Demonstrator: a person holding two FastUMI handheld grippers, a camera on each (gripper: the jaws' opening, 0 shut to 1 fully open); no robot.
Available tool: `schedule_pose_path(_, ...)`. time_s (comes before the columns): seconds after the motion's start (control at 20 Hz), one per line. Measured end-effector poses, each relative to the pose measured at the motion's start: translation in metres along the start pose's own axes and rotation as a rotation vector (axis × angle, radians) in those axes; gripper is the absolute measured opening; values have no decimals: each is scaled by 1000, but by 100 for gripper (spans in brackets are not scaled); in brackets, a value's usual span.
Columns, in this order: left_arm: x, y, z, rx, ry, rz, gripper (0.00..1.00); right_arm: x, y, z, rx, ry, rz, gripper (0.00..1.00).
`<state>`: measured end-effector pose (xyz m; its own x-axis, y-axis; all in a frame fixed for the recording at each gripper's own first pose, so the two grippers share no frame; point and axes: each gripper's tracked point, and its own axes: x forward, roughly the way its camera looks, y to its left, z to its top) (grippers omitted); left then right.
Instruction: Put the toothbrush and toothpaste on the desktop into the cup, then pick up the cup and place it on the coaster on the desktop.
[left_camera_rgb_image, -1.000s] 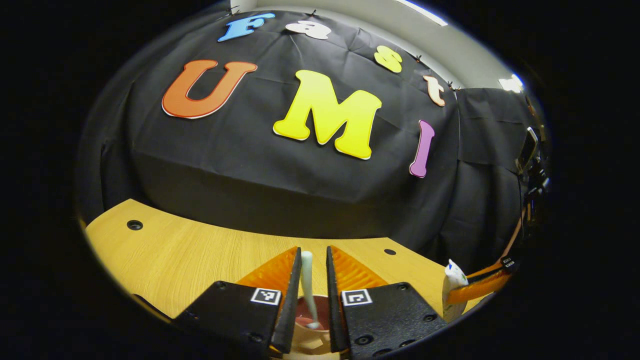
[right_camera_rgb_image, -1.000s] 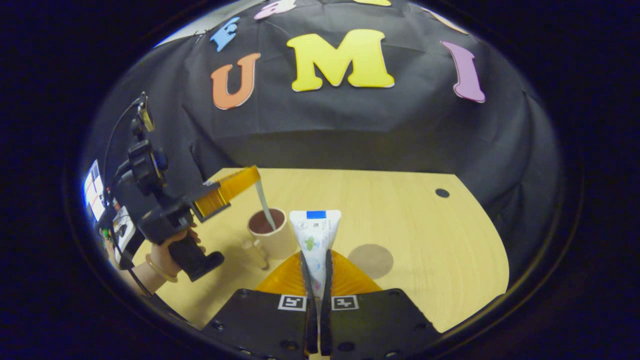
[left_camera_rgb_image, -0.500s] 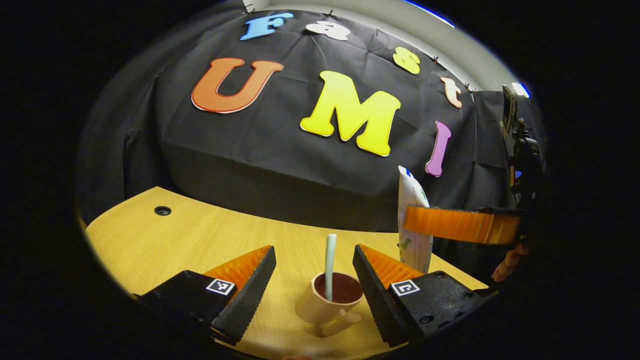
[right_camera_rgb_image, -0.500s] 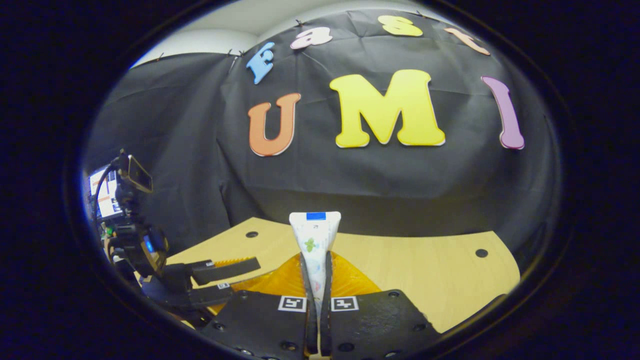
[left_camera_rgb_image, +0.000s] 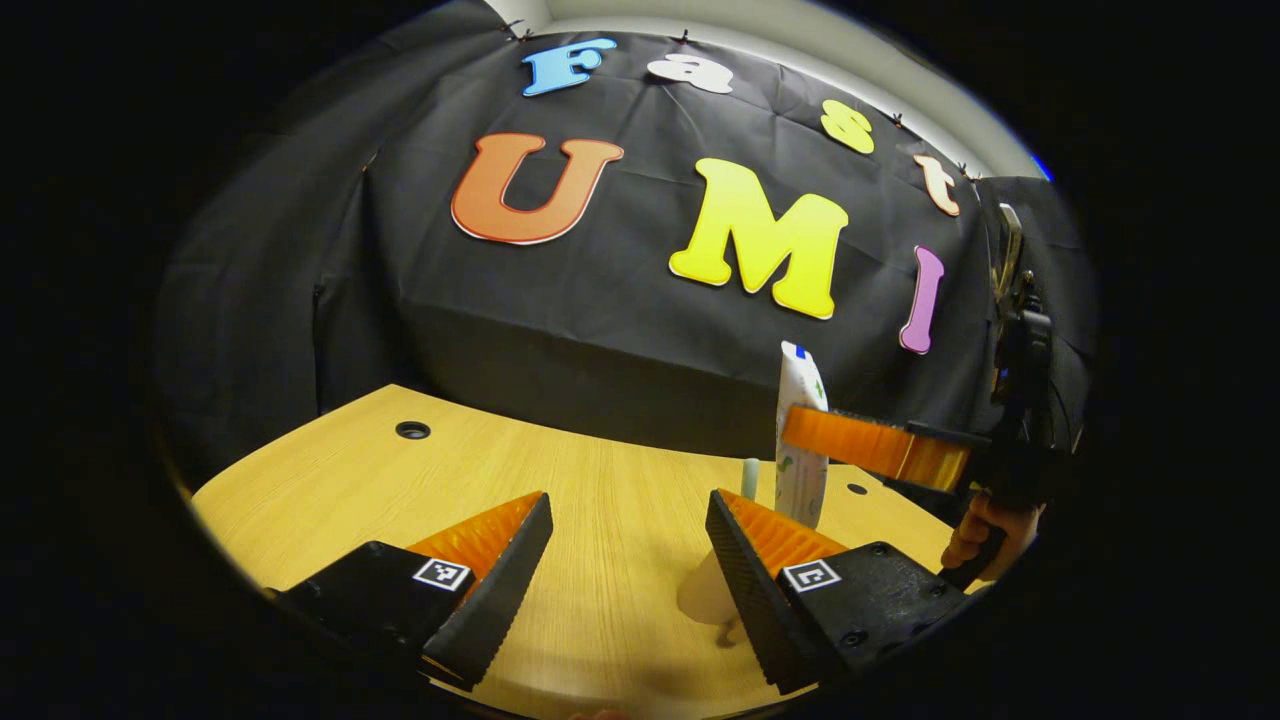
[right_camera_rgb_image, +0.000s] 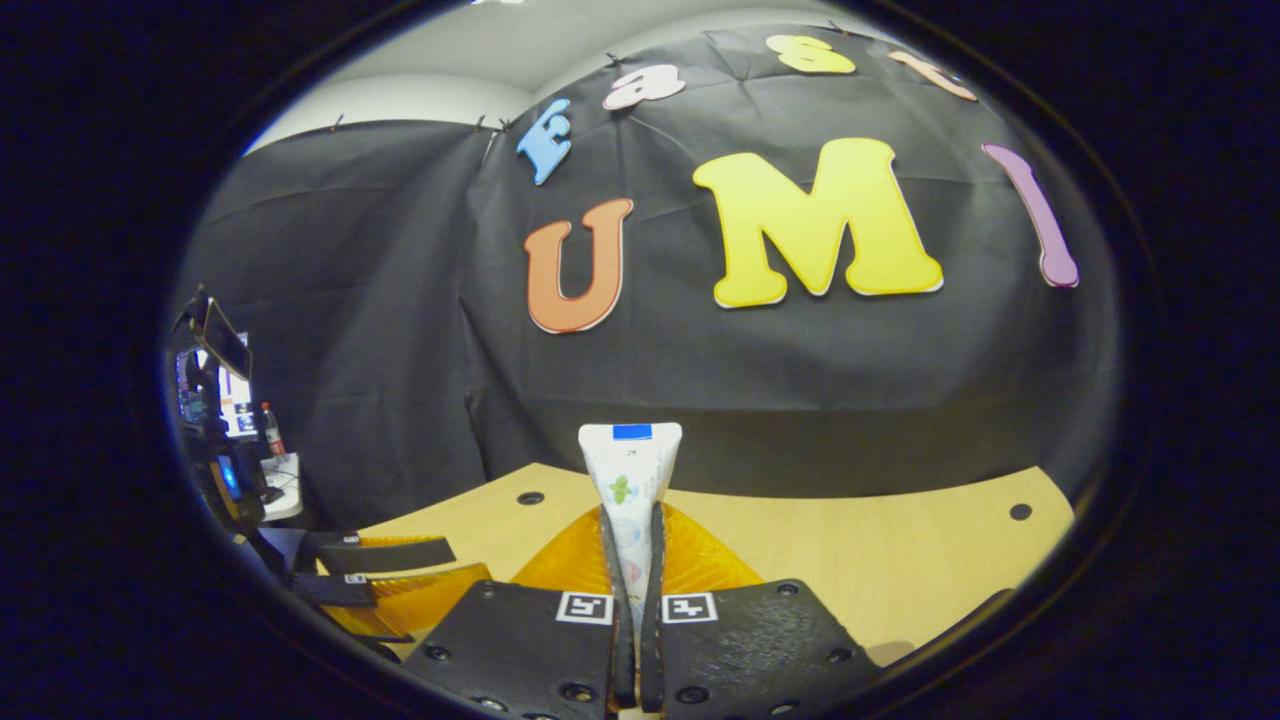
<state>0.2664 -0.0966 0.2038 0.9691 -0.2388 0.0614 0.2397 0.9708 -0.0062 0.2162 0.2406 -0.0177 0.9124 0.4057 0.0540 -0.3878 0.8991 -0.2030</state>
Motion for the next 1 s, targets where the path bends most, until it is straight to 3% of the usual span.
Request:
schedule_pose_path(0.3,-13,7,0,-33,-8,27,98,-9,-9,-16,39,16,-27,10)
schedule_pose_path(0.75,-22,5,-4,-41,-15,29,98,-17,-14,-34,53,30,-52,11)
schedule_pose_path(1.0,-30,2,-9,-32,-4,23,98,-28,-12,-26,77,7,-52,33)
